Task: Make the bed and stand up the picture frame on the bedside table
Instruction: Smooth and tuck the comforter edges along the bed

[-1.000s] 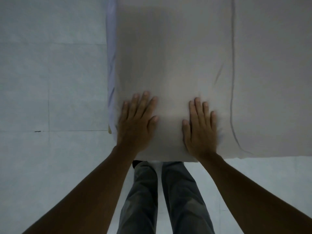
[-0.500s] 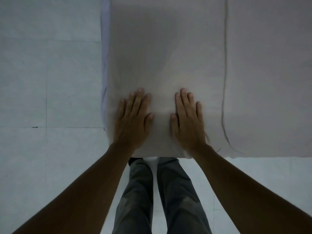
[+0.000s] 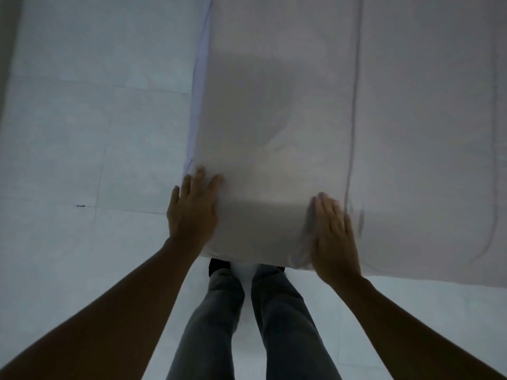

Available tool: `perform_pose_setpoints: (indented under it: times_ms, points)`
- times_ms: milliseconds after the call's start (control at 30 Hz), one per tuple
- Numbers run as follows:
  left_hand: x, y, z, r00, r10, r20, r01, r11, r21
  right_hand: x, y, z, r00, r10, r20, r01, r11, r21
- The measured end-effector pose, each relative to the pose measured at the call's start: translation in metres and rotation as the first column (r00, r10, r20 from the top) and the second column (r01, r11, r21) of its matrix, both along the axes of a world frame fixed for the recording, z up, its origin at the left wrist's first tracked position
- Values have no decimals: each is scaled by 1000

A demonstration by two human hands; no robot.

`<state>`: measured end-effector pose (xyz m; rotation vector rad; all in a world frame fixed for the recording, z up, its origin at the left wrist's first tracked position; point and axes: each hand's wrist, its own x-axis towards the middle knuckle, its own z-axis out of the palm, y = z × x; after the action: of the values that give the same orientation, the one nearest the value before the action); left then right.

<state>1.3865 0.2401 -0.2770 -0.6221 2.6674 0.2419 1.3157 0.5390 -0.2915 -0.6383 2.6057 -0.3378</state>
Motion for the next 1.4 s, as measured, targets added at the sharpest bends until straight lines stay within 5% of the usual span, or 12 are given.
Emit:
perform_pose_setpoints:
  times_ms: [133,267,600,700,900,1000,1167,1400]
  points:
    - [8,-9,7,982,-20,186,8,998,63,17,-20,13,940,228,255,-223,974,-48]
    - [0,-26,42,972,-19,233,-1,996,85,29,-37,36,904,26,426,2,998,-65]
    - [-13,-129,179,993,-104,51,93,978,184,29,-182,125,928,-151,342,176,983,-46]
    - [-5,-180,210,998,-65,4,62,971,230,25,-254,153,947,-196,254,241,957,-159]
    - [-1,-298,250,999,2,-47,11,961,276,32,-373,198,901,-275,335,378,876,-299]
    - [-19,-343,260,998,38,-56,-20,957,291,23,-407,191,936,-290,201,346,861,-371]
    - [-73,-392,265,992,78,-98,-29,906,423,-45,-450,162,923,-339,182,384,840,-383]
    - [-197,-446,270,993,45,-106,27,800,600,-167,-531,215,885,-424,193,460,732,-503]
